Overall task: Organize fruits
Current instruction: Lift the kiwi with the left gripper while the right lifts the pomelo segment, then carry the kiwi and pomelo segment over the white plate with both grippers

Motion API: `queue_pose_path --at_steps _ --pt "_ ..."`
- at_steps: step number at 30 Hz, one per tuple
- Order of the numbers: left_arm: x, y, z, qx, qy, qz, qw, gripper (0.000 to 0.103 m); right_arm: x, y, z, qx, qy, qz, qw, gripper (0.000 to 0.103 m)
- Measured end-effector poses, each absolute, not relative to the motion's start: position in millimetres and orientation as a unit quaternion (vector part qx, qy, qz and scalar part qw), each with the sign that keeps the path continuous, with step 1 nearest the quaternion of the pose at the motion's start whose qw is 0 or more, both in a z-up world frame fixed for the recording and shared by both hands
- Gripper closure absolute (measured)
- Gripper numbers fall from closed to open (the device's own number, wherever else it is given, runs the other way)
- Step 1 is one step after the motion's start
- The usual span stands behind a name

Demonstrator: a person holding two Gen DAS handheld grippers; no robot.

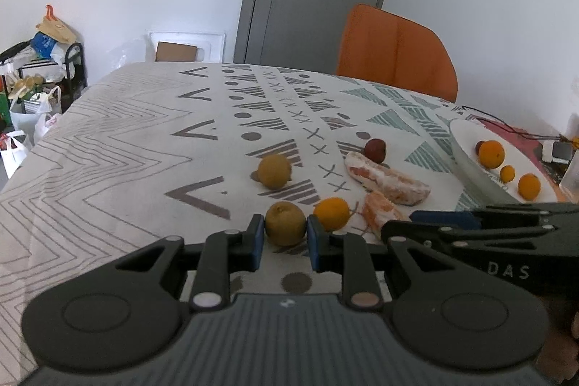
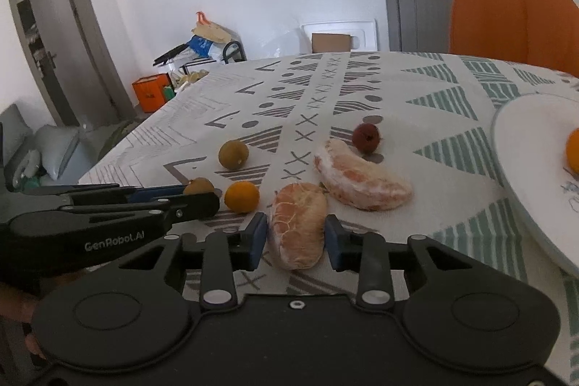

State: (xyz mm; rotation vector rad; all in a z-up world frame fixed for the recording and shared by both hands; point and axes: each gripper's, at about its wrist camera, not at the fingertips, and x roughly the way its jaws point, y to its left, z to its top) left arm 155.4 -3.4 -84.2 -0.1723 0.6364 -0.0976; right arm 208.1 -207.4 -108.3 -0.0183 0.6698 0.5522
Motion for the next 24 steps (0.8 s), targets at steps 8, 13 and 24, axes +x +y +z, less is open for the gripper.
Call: queue_pose_path --at_steps 8,13,24 --pt "151 -20 -68 -0.066 0.295 -0.054 0.952 0.080 197 -236 -89 0.021 0.293 0.255 0.921 0.071" --pt "149 -33 -56 -0.053 0.281 -0.063 0.956 0.080 192 -252 -80 0.033 0.275 0.245 0.929 0.071" --pt "155 -71 -40 -0.027 0.264 -0.089 0.960 0.080 185 -290 -73 0.055 0.251 0.222 0.941 0.072"
